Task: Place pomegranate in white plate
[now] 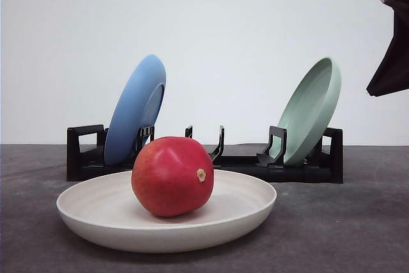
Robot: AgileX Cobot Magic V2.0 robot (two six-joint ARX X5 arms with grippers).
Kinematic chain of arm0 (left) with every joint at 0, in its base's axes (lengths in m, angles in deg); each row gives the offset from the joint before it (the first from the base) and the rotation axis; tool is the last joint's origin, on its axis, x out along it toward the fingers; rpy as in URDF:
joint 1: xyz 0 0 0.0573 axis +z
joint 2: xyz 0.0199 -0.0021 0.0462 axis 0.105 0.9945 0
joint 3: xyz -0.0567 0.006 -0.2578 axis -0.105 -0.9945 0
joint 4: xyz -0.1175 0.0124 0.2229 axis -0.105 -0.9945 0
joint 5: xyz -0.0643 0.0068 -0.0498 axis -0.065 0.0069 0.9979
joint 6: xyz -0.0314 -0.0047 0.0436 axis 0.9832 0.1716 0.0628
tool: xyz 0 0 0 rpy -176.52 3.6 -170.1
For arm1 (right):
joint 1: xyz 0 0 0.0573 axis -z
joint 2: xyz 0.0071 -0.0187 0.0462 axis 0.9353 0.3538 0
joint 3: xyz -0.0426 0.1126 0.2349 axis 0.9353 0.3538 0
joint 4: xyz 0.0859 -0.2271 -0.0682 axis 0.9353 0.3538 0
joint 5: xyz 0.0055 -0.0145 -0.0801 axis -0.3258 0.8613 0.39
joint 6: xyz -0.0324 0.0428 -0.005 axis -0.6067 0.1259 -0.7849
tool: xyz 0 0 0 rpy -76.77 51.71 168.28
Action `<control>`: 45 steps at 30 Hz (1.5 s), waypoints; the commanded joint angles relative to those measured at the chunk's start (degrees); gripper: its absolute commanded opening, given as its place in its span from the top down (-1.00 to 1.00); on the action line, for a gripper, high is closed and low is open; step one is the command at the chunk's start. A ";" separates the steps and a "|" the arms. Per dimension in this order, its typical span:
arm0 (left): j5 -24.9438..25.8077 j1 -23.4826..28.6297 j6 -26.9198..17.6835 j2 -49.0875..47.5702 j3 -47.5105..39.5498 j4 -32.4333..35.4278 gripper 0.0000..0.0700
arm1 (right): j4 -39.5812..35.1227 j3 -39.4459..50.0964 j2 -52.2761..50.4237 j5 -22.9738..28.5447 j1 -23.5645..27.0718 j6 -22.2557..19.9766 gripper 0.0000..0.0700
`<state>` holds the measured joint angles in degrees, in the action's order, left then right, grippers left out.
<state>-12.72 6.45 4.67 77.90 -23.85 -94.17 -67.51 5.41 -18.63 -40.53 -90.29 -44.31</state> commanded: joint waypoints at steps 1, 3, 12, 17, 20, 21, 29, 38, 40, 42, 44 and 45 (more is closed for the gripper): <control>-0.04 0.05 -0.05 -0.22 -1.46 2.39 0.93 | -0.67 -0.17 0.20 0.04 -0.23 0.20 0.94; -0.04 0.05 -0.07 -0.22 -2.11 4.22 0.92 | -0.97 -0.17 0.21 0.06 -0.23 0.20 0.94; -0.04 -0.06 0.00 -0.20 -2.09 4.00 0.92 | -1.03 -0.17 0.17 0.04 -0.23 0.20 0.94; -0.04 -0.06 0.00 -0.20 -2.10 4.00 0.92 | -1.03 -0.17 0.17 0.06 -0.23 0.20 0.94; -0.04 -0.06 0.00 -0.20 -2.07 4.00 0.92 | -1.03 -0.17 0.17 0.06 -0.23 0.20 0.94; -0.04 -0.06 0.00 -0.20 -2.07 4.00 0.92 | -1.03 -0.17 0.17 0.06 -0.23 0.20 0.94; -0.04 -0.06 0.00 -0.20 -2.07 4.00 0.92 | -0.85 -0.13 -1.91 0.31 -0.18 -3.31 0.94; -0.04 -0.06 0.00 -0.20 -2.07 4.00 0.92 | -0.86 9.28 -16.04 1.94 7.00 -9.28 0.94; -0.04 -0.06 0.00 -0.20 -2.07 4.00 0.92 | -1.01 12.53 -20.51 1.97 8.90 -9.01 0.94; -0.04 -0.06 -0.01 -0.20 -2.07 4.00 0.92 | -1.01 15.41 -24.78 1.99 10.60 -8.67 0.94; -0.04 -0.06 0.00 -0.20 -2.07 4.00 0.92 | -1.23 17.99 -28.87 2.02 12.02 -8.55 0.94; -0.04 -0.06 0.00 -0.20 -2.07 3.99 0.92 | -1.61 19.21 -30.77 2.27 12.52 -8.55 0.94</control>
<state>-12.77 6.39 4.67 77.74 -25.32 -90.08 -68.29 24.00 -48.34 -38.56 -77.90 -52.51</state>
